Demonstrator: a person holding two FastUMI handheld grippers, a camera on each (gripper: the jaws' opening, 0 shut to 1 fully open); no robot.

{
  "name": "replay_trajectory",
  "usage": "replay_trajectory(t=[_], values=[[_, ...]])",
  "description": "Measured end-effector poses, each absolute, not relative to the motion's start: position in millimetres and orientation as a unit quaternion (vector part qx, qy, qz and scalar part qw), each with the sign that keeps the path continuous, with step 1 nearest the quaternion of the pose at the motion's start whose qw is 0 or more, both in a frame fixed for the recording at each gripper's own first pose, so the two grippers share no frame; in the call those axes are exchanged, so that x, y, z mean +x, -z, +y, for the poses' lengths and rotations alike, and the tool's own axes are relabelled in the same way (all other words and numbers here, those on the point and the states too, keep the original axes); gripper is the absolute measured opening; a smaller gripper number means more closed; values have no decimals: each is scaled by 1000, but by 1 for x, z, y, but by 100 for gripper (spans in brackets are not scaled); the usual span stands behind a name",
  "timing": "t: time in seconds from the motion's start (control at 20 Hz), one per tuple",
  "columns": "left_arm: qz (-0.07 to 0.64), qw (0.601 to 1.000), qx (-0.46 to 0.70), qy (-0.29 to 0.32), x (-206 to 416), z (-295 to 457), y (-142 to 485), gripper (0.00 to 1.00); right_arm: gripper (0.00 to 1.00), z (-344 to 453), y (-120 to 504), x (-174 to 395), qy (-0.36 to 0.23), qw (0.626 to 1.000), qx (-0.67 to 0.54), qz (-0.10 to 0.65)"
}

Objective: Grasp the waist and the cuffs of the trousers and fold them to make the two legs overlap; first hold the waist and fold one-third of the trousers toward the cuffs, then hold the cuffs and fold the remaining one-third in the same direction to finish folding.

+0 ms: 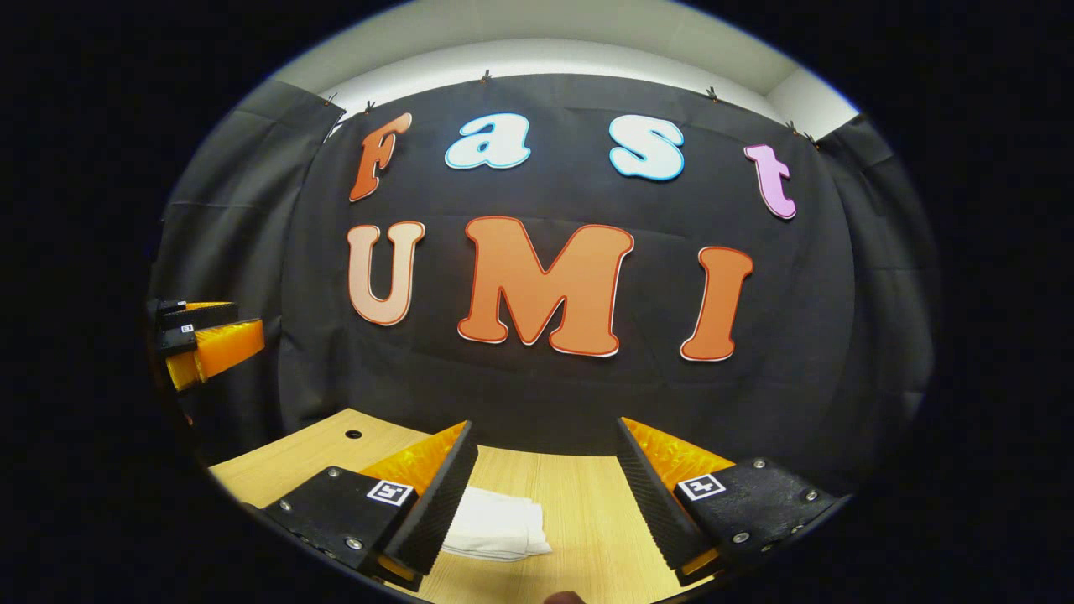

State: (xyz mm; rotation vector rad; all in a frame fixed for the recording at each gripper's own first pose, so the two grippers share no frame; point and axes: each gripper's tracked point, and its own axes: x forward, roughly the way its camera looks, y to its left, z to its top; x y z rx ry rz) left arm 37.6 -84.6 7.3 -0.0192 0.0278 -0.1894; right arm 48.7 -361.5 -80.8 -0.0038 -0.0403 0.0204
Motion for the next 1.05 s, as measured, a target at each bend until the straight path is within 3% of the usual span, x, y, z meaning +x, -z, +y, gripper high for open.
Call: replay_trajectory(t=[0.1, 0.15, 1.05], values=[[7, 995, -9, 99, 37, -93, -5, 100, 99, -361, 81, 47, -10, 1000, -4, -23], [9, 994, -17, 107, 35, -102, -3, 96, 99, -360, 82, 46, -11, 1000, -5, -23], [-26, 997, -17, 67, 14, -91, -8, 100, 98, -342, 81, 33, -40, 998, -8, -47]])
